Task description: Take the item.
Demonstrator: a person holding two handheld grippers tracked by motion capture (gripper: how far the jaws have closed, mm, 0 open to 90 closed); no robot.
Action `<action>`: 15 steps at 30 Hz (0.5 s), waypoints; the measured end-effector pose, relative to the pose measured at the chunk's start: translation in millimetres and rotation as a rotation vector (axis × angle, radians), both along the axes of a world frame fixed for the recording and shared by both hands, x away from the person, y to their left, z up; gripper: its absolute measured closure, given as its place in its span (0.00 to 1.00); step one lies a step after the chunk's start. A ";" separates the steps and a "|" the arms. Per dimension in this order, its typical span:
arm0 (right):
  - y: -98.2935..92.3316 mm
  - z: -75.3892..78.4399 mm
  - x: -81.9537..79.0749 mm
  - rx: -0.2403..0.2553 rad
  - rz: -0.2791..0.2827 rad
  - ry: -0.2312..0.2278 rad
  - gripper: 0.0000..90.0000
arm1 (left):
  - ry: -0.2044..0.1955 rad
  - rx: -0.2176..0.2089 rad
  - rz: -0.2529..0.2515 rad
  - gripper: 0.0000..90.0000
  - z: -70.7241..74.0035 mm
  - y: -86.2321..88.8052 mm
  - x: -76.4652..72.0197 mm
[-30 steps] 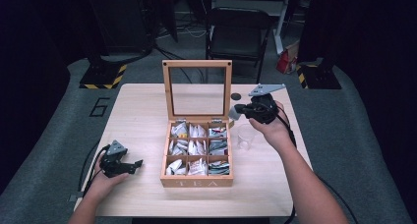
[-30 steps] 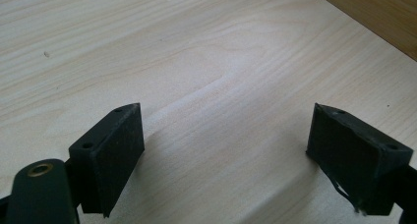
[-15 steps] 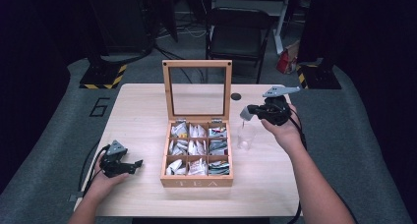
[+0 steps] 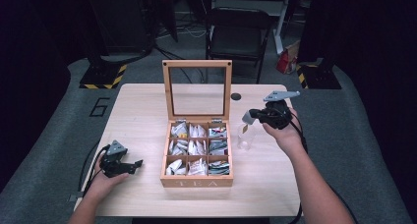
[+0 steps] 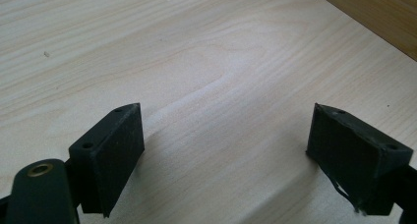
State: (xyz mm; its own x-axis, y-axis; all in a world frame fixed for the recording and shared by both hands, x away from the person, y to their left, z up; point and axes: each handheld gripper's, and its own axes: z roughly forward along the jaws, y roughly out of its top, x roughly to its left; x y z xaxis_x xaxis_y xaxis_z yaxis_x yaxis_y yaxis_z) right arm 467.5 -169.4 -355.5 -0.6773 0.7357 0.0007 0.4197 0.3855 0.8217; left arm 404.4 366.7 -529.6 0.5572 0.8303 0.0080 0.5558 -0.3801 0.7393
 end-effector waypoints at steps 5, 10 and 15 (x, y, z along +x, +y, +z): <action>-0.5 -8.2 -1.1 0.000 -0.003 0.013 0.99 | 0.000 0.000 0.000 0.15 0.0 0.0 0.0; 0.2 -17.3 -2.2 -0.014 -0.002 0.028 0.99 | 0.002 0.000 0.000 0.15 0.0 0.0 -0.1; 0.4 -25.9 -2.9 -0.023 -0.007 0.037 0.99 | 0.000 0.000 0.000 0.15 0.0 0.0 0.0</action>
